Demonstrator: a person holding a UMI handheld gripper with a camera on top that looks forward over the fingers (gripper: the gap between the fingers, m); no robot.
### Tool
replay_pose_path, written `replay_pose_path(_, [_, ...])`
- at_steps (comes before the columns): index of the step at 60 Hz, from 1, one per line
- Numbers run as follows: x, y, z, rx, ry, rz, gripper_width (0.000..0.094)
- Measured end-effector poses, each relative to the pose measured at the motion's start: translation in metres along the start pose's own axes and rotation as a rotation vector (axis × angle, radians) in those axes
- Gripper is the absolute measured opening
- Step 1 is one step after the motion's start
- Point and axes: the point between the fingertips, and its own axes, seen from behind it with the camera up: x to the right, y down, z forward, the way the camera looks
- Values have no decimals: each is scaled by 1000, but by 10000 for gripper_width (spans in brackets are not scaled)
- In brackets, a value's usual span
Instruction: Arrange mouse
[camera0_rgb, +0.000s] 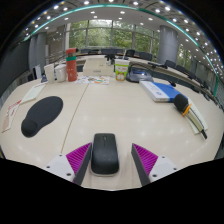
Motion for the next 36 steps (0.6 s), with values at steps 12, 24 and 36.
replay_pose_path(12, [-12,-5,9,6,-63,-27,439])
replay_pose_path(24, [-10,-7,8,-30,-45,-10,323])
replay_pose_path(36, [-20,-57,-11,27,33,-4,322])
